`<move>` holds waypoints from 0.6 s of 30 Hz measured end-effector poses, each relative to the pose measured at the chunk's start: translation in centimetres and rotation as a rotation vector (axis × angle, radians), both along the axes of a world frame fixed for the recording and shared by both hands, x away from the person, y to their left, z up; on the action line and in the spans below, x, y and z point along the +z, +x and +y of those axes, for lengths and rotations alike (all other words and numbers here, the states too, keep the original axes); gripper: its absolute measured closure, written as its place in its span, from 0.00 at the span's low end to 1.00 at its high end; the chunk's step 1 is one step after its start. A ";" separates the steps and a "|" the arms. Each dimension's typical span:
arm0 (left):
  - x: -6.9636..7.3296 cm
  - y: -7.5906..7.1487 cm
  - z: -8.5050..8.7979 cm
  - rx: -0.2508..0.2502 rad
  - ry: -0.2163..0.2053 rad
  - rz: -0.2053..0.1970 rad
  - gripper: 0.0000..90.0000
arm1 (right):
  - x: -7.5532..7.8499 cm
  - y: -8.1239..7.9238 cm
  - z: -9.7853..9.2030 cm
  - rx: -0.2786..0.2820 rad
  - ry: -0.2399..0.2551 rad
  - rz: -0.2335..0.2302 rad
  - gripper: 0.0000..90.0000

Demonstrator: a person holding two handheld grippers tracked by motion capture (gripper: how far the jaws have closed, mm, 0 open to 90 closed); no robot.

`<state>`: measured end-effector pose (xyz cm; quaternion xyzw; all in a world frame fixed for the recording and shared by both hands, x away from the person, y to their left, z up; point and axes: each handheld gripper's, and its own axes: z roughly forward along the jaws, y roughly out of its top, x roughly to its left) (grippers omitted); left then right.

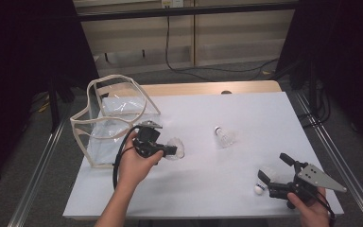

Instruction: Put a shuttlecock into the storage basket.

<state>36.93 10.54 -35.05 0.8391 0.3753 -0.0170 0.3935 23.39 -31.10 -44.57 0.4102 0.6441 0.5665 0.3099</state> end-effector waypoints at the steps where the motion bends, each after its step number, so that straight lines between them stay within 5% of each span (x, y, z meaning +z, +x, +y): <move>1: 0.1 0.0 0.0 0.000 0.000 0.000 0.99 | 0.0 0.0 0.0 0.000 0.000 0.000 0.00; 18: 1.1 0.8 0.0 0.007 0.002 0.017 0.99 | 0.0 0.0 0.0 -0.001 0.001 -0.002 0.00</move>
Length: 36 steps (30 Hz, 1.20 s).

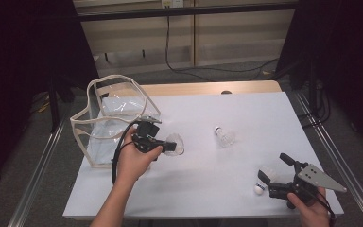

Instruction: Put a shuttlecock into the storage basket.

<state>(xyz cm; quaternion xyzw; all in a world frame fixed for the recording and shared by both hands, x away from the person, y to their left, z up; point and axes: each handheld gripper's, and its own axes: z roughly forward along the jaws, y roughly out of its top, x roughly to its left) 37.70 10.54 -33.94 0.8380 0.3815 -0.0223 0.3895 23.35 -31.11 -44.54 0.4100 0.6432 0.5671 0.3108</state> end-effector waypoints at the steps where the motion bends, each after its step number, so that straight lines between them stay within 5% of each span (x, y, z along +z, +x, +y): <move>1: 0.0 0.1 0.0 0.003 -0.006 0.003 0.99 | 0.0 0.0 0.0 -0.001 0.001 0.000 0.00; 36: 2.6 1.4 -0.1 -0.001 -0.016 0.028 0.99 | 0.0 0.0 0.0 -0.004 0.007 0.000 0.00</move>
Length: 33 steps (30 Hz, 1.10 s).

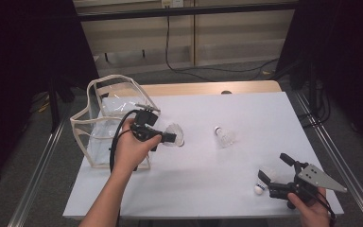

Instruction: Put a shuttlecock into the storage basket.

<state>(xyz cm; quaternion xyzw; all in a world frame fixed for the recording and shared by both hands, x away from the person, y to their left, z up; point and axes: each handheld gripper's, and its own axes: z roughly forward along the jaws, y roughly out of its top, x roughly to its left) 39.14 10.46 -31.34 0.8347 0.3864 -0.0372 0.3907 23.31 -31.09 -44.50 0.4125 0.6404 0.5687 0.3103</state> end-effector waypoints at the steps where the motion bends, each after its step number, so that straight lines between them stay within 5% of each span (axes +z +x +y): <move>1: 0.0 0.1 0.0 0.002 -0.004 0.005 0.99 | 0.0 0.0 0.0 0.000 0.000 0.000 0.00; 33: 1.9 1.3 0.4 0.024 -0.021 0.007 0.99 | 0.0 0.0 -0.1 -0.001 0.002 -0.002 0.01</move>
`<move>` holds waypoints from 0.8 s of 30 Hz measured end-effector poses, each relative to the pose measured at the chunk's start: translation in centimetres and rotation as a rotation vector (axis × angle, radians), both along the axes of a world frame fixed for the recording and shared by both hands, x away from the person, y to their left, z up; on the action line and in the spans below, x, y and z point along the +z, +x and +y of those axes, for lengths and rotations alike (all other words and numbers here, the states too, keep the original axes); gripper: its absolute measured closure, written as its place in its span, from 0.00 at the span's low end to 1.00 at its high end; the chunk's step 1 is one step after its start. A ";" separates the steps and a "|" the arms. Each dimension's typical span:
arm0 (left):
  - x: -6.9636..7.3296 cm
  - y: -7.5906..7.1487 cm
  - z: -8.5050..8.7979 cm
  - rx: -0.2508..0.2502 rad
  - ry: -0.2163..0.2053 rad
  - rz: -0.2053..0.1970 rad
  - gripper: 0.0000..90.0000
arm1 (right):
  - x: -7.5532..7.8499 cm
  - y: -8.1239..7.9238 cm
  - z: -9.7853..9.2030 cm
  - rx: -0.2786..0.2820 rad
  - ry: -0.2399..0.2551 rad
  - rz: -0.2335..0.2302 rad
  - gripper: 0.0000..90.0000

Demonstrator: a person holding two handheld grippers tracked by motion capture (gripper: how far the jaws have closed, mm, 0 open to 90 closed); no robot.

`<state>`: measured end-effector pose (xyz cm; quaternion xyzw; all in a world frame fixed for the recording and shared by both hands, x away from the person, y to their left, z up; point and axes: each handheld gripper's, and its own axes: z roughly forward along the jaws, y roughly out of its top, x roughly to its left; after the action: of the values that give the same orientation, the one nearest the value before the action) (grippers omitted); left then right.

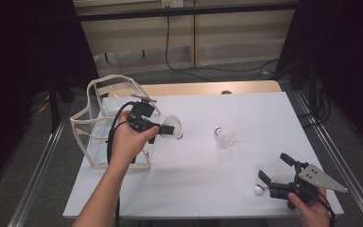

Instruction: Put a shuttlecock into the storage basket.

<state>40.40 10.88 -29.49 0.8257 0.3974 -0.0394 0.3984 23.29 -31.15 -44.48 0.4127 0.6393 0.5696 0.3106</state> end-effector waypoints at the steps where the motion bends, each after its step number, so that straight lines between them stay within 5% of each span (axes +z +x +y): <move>1: 0.1 0.1 0.0 0.003 -0.001 0.000 0.99 | 0.0 0.0 0.0 0.000 0.000 0.000 0.01; 24: 1.3 1.1 -0.1 0.017 -0.018 0.006 0.99 | 0.0 0.0 0.0 0.001 0.001 0.000 0.01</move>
<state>41.54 10.79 -28.17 0.8185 0.4053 -0.0419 0.4049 23.31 -31.14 -44.50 0.4127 0.6393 0.5699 0.3101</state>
